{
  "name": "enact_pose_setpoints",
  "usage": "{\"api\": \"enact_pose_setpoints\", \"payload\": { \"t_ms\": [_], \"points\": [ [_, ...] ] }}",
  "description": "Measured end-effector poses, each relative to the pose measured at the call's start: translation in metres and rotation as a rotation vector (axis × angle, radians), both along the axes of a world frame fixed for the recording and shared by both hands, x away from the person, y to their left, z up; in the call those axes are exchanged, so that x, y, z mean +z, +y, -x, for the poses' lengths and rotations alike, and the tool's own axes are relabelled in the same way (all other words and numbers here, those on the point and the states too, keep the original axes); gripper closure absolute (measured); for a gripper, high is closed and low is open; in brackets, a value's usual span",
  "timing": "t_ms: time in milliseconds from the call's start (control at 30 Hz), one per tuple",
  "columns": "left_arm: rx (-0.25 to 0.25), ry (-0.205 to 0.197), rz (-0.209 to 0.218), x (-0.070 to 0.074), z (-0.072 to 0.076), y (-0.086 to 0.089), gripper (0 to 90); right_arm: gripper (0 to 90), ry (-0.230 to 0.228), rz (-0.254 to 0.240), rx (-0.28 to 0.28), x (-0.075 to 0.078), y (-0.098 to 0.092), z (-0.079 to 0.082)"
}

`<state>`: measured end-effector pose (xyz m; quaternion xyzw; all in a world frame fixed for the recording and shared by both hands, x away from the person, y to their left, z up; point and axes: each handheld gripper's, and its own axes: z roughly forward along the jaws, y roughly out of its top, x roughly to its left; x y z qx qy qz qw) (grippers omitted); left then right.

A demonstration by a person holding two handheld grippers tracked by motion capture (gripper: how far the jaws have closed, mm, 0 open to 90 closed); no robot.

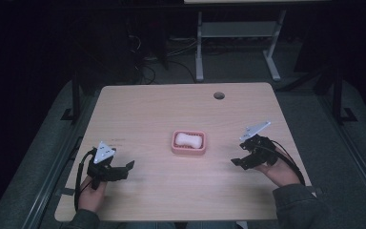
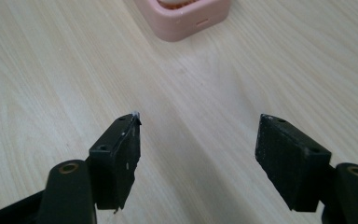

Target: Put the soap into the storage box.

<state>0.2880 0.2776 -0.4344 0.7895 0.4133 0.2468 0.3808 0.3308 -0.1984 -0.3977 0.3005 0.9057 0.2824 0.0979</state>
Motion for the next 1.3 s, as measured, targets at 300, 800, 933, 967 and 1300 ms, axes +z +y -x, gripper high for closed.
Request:
{"api": "enact_pose_setpoints", "payload": {
  "t_ms": [300, 800, 933, 967, 1300],
  "points": [
    [0.001, -0.002, -0.002, 0.0, 0.0, 0.0, 14.7, 29.7, 0.003, -0.014, -0.014, -0.004, -0.012, 0.009],
    [0.001, -0.002, -0.012, 0.001, 0.001, 0.002, 14.7, 29.6, 0.019, -0.034, -0.05, -0.022, -0.029, 0.028],
    [0.001, -0.004, -0.008, 0.0, 0.001, 0.001, 14.7, 29.2, 0.011, -0.024, -0.047, -0.026, -0.032, 0.033],
    [0.002, -0.002, -0.008, 0.0, 0.001, 0.0, 14.7, 29.3, 0.012, -0.026, -0.051, -0.027, -0.032, 0.035],
    [0.001, 0.0, -0.014, 0.0, 0.001, 0.001, 14.7, 29.2, 0.009, -0.051, -0.076, -0.037, -0.042, 0.05]
  ]
}}
